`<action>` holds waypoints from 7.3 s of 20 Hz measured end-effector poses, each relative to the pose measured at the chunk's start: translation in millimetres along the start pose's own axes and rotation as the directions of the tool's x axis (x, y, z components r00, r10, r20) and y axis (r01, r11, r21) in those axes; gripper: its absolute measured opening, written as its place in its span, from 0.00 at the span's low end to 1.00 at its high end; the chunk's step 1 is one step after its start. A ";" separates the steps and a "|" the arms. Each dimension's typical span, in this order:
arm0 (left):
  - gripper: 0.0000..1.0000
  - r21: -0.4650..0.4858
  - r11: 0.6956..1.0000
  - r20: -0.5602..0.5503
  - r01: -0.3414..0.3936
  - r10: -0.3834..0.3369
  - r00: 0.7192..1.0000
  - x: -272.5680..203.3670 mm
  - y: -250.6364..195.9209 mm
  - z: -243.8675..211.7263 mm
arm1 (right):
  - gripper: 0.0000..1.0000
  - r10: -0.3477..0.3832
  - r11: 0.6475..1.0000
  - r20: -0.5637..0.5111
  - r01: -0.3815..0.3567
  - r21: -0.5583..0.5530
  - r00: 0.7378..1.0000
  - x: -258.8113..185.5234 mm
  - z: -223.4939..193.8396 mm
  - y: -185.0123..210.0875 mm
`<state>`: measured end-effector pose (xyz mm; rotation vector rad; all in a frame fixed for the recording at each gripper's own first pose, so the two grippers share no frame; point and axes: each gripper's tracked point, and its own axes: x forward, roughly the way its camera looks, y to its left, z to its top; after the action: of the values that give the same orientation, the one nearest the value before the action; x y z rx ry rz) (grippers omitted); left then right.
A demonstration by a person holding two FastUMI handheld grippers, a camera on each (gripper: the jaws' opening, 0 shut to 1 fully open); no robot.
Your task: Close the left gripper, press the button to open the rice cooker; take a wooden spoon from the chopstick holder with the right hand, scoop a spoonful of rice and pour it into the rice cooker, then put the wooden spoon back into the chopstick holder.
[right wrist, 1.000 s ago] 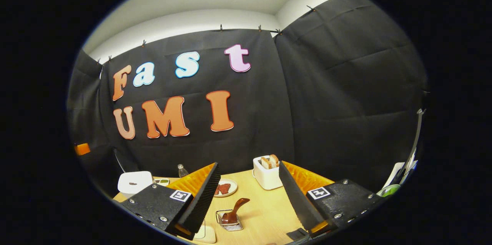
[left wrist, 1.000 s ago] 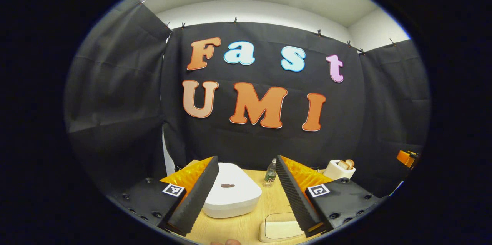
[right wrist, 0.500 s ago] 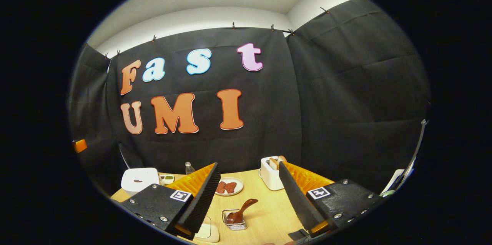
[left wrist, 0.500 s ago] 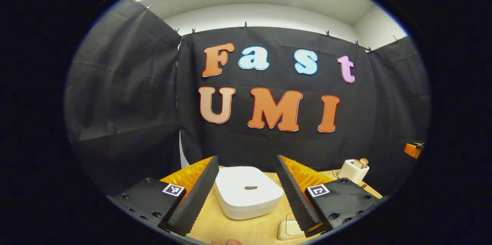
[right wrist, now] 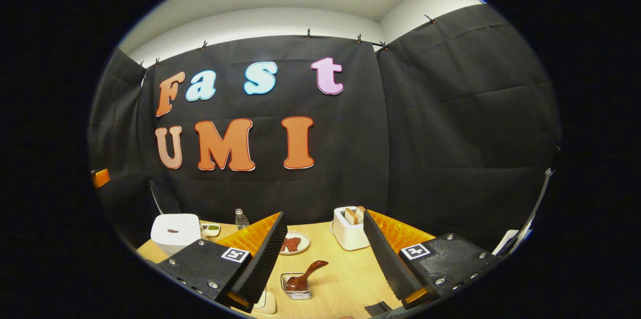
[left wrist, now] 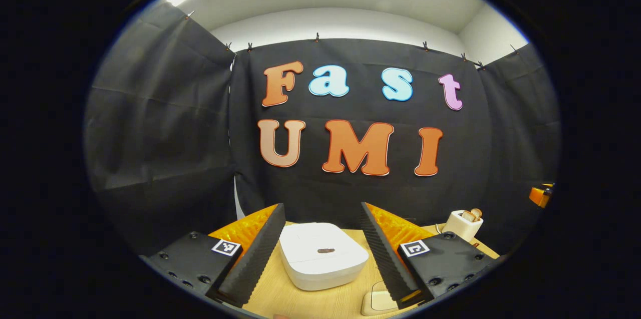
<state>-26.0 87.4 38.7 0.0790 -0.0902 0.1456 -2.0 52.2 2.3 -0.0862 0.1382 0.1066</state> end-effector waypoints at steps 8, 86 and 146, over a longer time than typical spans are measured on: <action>0.29 0.004 1.000 -0.033 0.027 -0.026 0.999 13.7 -9.1 -4.0 | 0.95 0.011 1.000 -0.028 -0.011 0.006 1.000 2.9 -7.6 2.2; 0.76 0.003 0.981 -0.107 -0.195 0.194 0.975 11.4 97.8 -15.8 | 0.81 0.178 0.910 -0.445 0.025 0.414 0.878 134.3 -264.4 39.7; 1.00 0.029 0.994 -0.219 -0.107 0.111 0.969 -23.1 211.0 -66.8 | 0.19 0.290 0.803 -0.344 -0.031 0.596 0.893 -7.7 -265.6 248.9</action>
<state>-74.4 297.9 -14.7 0.0749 0.1283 0.2642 -72.7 273.3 -278.2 0.5256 0.6110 0.2175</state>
